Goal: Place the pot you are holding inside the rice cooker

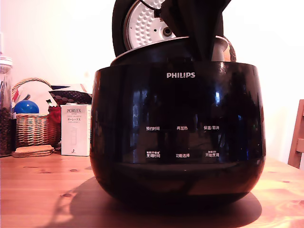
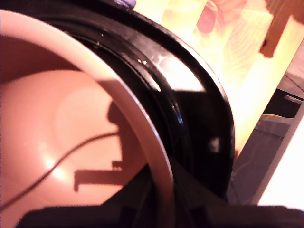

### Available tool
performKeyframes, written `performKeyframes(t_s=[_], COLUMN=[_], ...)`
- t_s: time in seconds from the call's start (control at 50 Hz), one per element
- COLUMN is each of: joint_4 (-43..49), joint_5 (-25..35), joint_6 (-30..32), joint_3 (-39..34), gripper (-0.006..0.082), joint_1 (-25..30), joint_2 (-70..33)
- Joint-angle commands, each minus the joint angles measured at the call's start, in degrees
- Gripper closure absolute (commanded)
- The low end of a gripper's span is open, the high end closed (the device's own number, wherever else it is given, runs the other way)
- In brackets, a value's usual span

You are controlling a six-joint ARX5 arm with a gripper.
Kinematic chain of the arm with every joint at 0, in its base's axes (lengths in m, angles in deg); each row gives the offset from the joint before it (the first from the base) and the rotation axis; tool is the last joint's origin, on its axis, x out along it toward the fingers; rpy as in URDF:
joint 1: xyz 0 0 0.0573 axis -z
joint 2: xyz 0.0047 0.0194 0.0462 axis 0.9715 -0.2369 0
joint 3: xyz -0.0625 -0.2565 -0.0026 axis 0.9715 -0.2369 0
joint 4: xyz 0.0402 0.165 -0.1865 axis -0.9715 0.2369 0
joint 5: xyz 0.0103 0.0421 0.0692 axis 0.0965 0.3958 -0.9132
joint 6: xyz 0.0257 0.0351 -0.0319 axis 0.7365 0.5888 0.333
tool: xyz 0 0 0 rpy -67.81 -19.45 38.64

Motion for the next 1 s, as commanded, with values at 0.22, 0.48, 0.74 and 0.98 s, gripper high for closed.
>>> performKeyframes(t_s=[0.22, 0.48, 0.74, 0.98], joint_4=[1.03, 1.03, 1.01, 1.01], joint_5=[2.89, 6.36, 9.18, 13.68], joint_6=[-0.37, -0.37, -0.33, -0.37], joint_3=[-1.18, -1.16, -1.16, -1.16], gripper=[0.0790, 0.0696, 0.0688, 0.0612], joint_1=[0.11, 0.11, 0.09, -0.90], joint_2=[-1.60, -1.60, -1.60, -1.57])
